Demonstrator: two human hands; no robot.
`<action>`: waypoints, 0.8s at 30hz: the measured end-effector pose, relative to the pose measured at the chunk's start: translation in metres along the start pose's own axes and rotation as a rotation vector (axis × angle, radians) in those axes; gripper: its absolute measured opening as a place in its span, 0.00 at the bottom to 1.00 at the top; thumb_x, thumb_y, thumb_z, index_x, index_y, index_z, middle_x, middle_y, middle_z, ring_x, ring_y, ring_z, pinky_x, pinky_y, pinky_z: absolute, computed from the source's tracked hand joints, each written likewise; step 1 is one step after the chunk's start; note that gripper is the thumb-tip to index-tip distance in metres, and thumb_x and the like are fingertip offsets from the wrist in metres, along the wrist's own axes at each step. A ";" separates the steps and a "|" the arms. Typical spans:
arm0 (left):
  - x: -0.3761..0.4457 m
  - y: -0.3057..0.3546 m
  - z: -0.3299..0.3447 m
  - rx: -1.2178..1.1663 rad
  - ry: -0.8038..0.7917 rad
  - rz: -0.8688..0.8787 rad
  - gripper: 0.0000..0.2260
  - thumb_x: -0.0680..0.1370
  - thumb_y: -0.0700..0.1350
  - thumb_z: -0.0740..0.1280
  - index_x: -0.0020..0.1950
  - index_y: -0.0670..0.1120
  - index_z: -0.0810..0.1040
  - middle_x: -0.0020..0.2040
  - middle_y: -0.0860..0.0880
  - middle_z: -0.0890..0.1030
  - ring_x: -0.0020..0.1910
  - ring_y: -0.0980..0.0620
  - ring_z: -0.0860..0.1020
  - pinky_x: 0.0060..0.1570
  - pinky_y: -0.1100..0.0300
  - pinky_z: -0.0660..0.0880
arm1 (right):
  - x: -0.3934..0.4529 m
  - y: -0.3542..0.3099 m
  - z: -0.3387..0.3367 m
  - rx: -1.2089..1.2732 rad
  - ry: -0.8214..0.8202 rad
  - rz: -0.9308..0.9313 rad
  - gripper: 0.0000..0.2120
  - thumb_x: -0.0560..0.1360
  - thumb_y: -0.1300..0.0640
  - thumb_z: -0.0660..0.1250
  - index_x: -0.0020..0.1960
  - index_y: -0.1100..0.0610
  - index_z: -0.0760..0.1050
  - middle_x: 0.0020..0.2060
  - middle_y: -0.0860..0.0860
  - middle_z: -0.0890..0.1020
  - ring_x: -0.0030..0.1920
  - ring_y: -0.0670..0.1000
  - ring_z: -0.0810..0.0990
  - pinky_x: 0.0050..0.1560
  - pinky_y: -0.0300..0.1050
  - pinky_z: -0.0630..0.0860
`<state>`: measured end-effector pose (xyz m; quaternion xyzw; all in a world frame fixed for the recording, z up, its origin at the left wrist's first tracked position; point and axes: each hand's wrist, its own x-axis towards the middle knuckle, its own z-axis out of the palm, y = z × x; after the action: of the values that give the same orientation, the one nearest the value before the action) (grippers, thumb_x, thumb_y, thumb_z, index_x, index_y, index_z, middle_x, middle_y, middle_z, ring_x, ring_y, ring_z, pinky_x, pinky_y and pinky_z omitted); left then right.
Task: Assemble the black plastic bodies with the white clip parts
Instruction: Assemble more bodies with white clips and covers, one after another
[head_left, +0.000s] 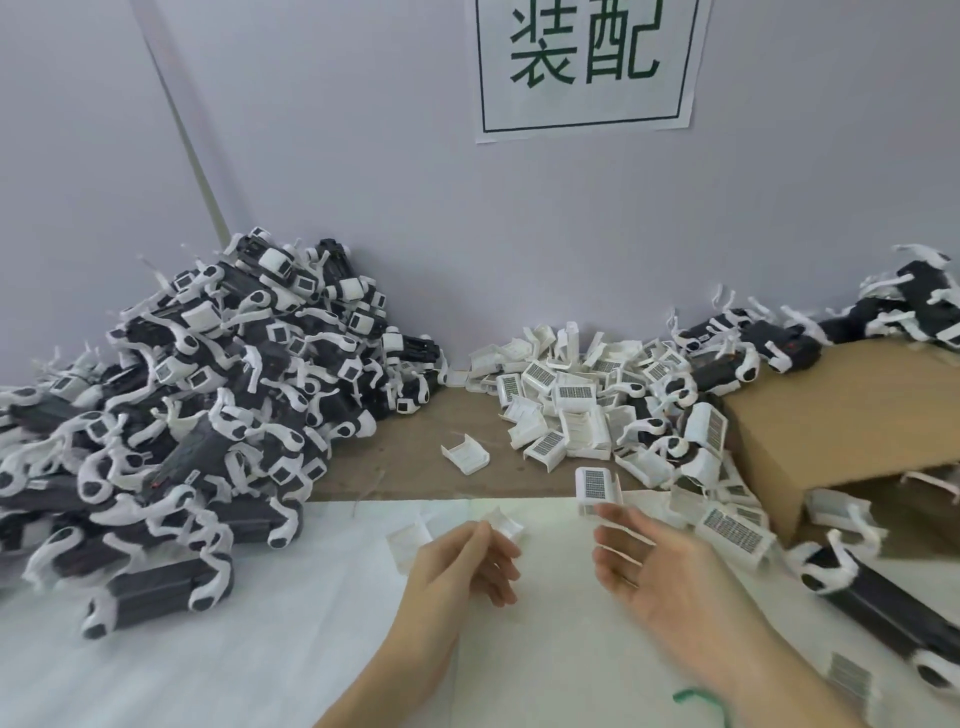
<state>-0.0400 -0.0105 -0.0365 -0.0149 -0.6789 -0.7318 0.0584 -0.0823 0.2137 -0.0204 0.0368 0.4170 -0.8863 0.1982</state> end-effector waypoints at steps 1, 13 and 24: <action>-0.001 0.000 0.001 0.038 -0.003 0.003 0.18 0.88 0.45 0.60 0.48 0.35 0.82 0.39 0.42 0.82 0.37 0.46 0.79 0.40 0.58 0.75 | 0.001 0.001 -0.002 0.022 -0.001 -0.001 0.12 0.74 0.55 0.69 0.48 0.61 0.88 0.41 0.58 0.83 0.37 0.54 0.84 0.38 0.45 0.84; 0.112 0.049 -0.032 1.162 0.323 0.164 0.17 0.83 0.49 0.66 0.72 0.50 0.71 0.67 0.44 0.66 0.66 0.42 0.69 0.63 0.48 0.74 | 0.015 0.011 -0.012 0.066 0.007 0.006 0.18 0.71 0.50 0.69 0.49 0.62 0.88 0.38 0.58 0.82 0.35 0.55 0.83 0.42 0.47 0.80; 0.194 0.091 -0.116 2.061 0.446 -0.026 0.19 0.83 0.51 0.67 0.74 0.52 0.71 0.72 0.36 0.72 0.73 0.37 0.69 0.69 0.50 0.69 | 0.018 0.010 -0.011 0.071 -0.004 -0.014 0.18 0.66 0.50 0.70 0.45 0.63 0.88 0.37 0.60 0.82 0.32 0.56 0.82 0.43 0.50 0.75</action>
<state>-0.2168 -0.1448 0.0646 0.1842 -0.9464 0.2125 0.1586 -0.0964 0.2106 -0.0389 0.0389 0.3851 -0.9020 0.1913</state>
